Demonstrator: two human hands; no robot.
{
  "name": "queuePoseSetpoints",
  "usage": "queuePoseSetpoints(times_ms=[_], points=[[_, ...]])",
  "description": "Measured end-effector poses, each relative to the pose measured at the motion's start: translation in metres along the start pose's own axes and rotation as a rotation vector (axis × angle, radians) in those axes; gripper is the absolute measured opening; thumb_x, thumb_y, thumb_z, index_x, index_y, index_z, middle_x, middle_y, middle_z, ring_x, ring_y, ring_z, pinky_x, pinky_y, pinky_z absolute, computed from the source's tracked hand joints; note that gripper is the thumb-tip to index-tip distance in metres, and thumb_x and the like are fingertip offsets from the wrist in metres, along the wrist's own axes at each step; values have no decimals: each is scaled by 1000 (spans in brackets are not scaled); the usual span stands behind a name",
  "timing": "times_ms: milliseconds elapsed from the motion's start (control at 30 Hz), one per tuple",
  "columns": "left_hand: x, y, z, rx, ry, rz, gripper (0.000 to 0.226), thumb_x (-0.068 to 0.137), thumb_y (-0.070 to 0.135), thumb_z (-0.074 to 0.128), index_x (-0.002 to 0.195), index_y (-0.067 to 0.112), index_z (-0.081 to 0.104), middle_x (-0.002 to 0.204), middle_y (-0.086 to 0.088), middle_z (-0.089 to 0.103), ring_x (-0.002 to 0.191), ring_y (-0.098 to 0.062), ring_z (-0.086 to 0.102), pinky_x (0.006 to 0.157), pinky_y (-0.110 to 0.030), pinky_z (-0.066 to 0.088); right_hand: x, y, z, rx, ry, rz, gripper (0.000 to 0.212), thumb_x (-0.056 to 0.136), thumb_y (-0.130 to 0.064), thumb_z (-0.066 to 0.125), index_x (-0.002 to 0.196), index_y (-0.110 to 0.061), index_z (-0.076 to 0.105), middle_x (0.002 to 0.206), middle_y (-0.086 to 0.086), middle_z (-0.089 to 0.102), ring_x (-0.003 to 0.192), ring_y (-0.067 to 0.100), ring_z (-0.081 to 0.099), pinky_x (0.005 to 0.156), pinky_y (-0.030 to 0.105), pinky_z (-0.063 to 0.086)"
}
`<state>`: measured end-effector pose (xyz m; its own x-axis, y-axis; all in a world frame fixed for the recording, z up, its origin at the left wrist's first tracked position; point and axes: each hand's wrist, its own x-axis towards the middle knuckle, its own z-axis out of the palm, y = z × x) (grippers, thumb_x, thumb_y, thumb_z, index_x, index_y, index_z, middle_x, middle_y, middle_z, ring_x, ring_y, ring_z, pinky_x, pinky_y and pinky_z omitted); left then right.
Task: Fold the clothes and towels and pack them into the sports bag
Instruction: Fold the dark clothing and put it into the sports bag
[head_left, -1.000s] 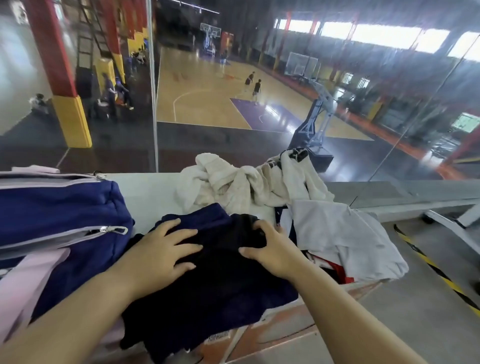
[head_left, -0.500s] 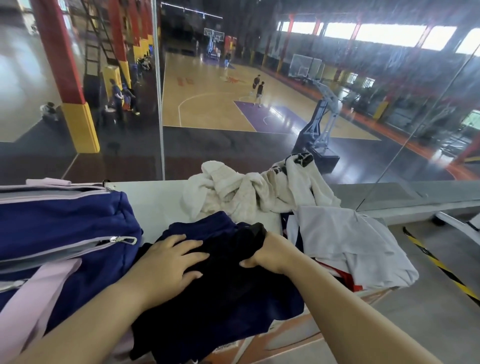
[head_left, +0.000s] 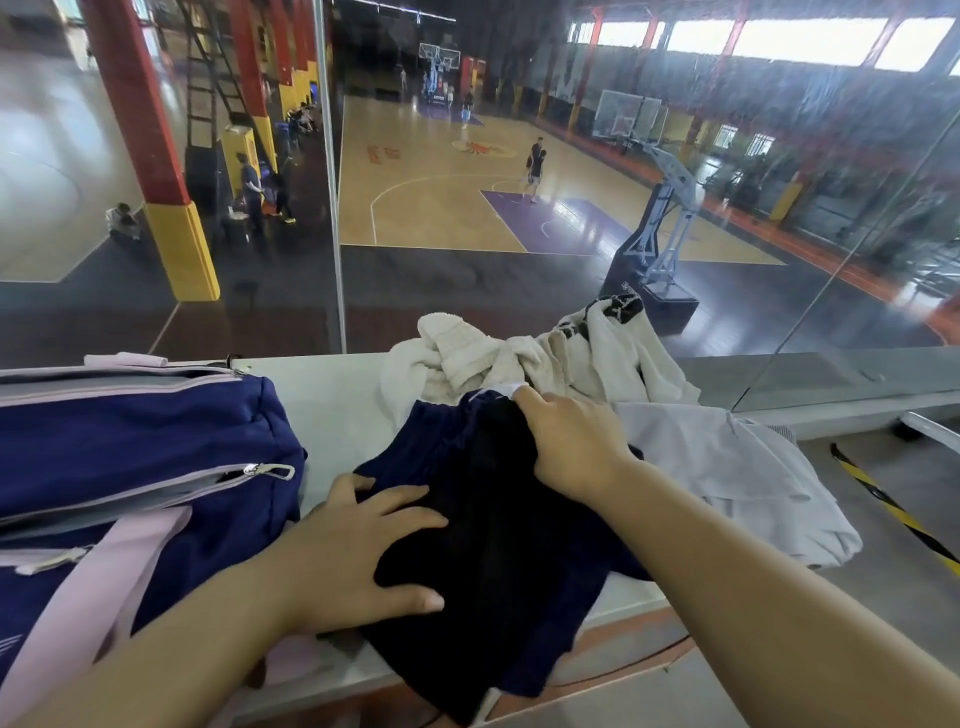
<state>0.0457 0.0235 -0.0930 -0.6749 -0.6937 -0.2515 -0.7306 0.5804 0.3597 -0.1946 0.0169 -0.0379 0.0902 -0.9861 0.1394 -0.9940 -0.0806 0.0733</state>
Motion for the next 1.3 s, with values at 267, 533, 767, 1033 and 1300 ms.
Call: queuePoseSetpoints(times_ms=[267, 533, 767, 1033, 1300], points=[[3, 2, 28, 96, 310, 6, 70, 67, 84, 37, 127, 48, 44, 124, 14, 26, 111, -20, 29, 87, -41, 50, -23, -38, 4, -179, 86, -62, 66, 44, -14, 81, 106, -6, 60, 77, 6, 64, 64, 28, 60, 64, 41, 47], [-1, 12, 41, 6, 515, -97, 75, 58, 76, 41, 109, 22, 50, 109, 9, 57, 106, -25, 47, 79, -29, 42, -96, -68, 22, -20, -122, -1, 124, 49, -74, 56, 141, 5, 27, 138, 19, 45, 128, 37, 38, 106, 48, 19], [-12, 19, 42, 163, 553, -18, 63, 67, 75, 44, 99, 22, 58, 93, 8, 67, 83, -24, 58, 68, -31, 51, -98, -70, 48, -144, -125, 61, 147, 27, -56, 81, 143, 1, 11, 142, 27, 35, 132, 45, 19, 109, 57, 5], [-28, 16, 42, 282, 452, 40, 96, 55, 96, 31, 114, 24, 54, 108, 6, 62, 94, -25, 58, 71, -41, 52, -90, -54, 42, -128, -39, -41, 123, 16, -46, 81, 125, 2, 49, 103, 11, 63, 97, 33, 62, 85, 50, 48], [-14, 13, 39, 199, 364, 121, 85, 63, 74, 51, 132, 29, 32, 132, -1, 43, 121, -34, 47, 96, -49, 46, -76, -28, 12, 65, -96, -75, 76, 61, -43, 73, 125, -14, 44, 105, -1, 61, 97, 23, 59, 84, 38, 35]])
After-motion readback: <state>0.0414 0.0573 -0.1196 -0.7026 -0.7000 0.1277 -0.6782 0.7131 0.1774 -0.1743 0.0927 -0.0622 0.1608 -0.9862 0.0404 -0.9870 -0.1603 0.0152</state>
